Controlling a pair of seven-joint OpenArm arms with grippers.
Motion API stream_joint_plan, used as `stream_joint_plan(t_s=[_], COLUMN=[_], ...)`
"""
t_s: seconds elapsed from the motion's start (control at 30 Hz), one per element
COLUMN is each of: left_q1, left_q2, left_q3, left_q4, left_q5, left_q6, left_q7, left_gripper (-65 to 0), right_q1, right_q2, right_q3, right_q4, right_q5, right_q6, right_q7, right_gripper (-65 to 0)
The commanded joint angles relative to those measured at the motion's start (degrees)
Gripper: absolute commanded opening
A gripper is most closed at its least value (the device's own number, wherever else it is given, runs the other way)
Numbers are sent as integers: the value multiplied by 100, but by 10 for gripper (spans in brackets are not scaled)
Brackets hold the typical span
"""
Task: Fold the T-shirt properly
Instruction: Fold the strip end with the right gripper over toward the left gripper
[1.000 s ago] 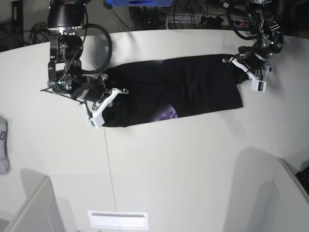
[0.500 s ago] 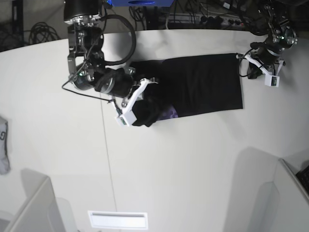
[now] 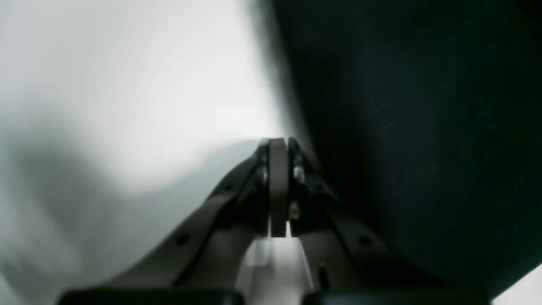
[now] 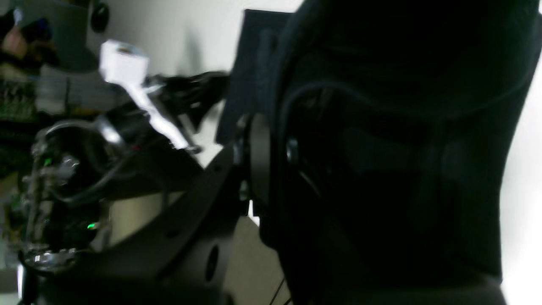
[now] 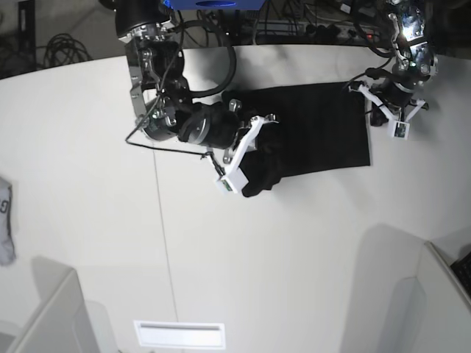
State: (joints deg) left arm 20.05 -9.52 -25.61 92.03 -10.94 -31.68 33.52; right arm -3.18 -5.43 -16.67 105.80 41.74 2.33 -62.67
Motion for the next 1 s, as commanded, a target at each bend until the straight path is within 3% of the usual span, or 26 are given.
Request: stream_joint_plan(t_s=[0.0, 0.27, 0.53, 0.73, 0.97], left_q1=[39, -331, -735, -1113, -1201], left_q2=[42, 279, 561, 569, 578], left_q3=[130, 675, 1062, 1501, 1703], left_q4=[-3, -12, -47, -47, -38], left_q5=[17, 52, 61, 26, 35], left_q6=[-159, -133, -115, 491, 518], left_q7=[266, 266, 371, 741, 741], left_gripper=[-650, -650, -650, -650, -650], right_q1=[129, 261, 366, 445, 586], right_q2=[-50, 152, 345, 442, 389], right_q3=[-8, 9, 730, 730, 722], right_q4=[123, 123, 97, 88, 88], right_q5=[103, 103, 139, 139, 139], right_q6=[9, 9, 9, 44, 44], right_q7=[100, 109, 153, 171, 171], right_gripper=[-650, -650, -650, -650, -650])
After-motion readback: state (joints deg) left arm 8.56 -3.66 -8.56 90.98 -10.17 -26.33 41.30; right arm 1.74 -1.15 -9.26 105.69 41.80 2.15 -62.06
